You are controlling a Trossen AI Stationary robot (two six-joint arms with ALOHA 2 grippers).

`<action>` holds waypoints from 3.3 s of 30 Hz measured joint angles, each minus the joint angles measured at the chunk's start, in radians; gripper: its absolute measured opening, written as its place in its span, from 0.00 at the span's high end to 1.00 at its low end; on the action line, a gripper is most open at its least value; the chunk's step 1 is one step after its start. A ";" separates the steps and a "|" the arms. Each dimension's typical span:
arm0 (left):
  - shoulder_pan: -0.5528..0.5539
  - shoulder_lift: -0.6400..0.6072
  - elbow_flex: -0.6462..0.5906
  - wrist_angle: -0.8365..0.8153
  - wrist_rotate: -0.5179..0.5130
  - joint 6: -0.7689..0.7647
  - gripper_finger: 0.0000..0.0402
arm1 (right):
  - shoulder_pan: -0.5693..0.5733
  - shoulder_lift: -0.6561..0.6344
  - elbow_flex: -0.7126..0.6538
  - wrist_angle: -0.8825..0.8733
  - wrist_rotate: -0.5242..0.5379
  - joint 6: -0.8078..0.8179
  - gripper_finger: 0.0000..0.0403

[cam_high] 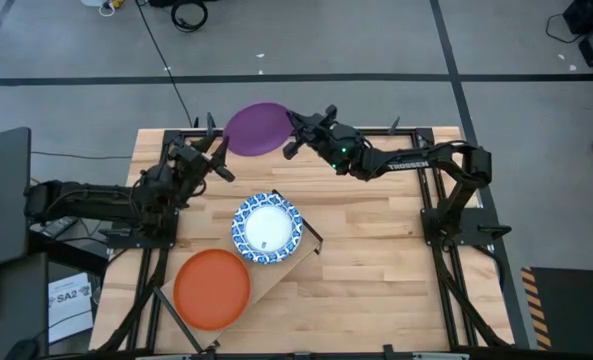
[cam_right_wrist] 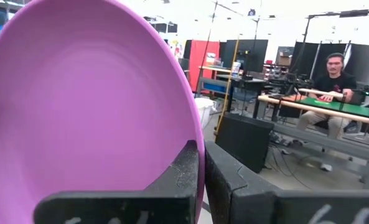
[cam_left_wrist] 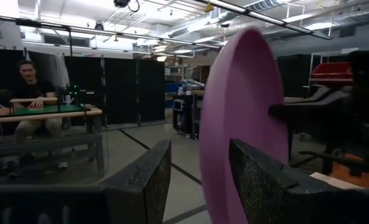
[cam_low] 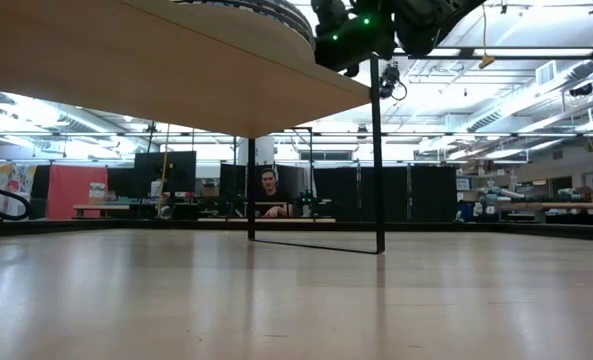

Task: Place and stack plates onto a shelf
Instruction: Stack the violet plate on top of the orange plate on the shelf

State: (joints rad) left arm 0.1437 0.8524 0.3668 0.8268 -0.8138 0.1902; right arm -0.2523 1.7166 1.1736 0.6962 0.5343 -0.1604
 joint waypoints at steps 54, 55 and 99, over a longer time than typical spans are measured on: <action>0.011 -0.001 0.001 -0.004 -0.001 -0.023 0.93 | 0.029 -0.003 0.001 0.006 -0.059 0.167 0.68; 0.011 -0.001 0.001 -0.004 -0.001 -0.023 0.93 | 0.029 -0.003 0.001 0.007 -0.058 0.167 0.66; -0.074 -0.002 0.170 -0.168 -0.025 -0.092 0.93 | -0.058 -0.496 0.001 -0.955 -0.056 0.168 0.58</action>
State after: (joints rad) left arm 0.0700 0.8501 0.5371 0.6587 -0.8387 0.0980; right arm -0.3106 1.2202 1.1744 -0.2592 0.4782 0.0075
